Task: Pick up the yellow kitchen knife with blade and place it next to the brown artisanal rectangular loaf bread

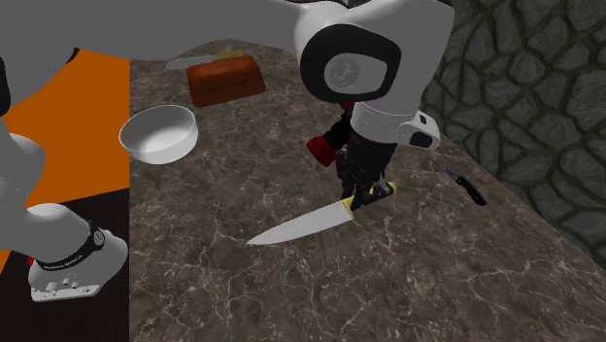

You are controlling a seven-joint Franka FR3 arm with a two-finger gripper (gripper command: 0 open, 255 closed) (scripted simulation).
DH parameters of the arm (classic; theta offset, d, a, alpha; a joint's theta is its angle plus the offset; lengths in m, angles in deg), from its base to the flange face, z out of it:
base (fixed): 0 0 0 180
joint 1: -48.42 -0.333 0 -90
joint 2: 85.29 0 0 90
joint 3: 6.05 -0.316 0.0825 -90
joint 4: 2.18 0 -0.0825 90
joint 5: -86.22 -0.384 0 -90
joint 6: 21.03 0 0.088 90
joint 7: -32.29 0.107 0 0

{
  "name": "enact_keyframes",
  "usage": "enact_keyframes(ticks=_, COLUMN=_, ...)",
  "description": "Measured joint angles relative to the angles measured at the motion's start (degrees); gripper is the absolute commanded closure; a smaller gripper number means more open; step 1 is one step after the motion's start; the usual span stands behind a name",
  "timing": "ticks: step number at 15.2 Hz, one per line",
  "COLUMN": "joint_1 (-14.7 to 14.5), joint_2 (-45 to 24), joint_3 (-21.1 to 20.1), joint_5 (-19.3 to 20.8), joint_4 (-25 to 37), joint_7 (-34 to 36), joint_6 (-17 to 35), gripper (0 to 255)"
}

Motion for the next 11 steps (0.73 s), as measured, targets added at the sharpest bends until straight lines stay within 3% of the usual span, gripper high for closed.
enact_keyframes(ticks=11, joint_1=0.1, joint_2=-0.1, joint_3=0.1, joint_5=-0.1, joint_4=8.9, joint_7=-1.0, joint_6=-8.7, gripper=255)
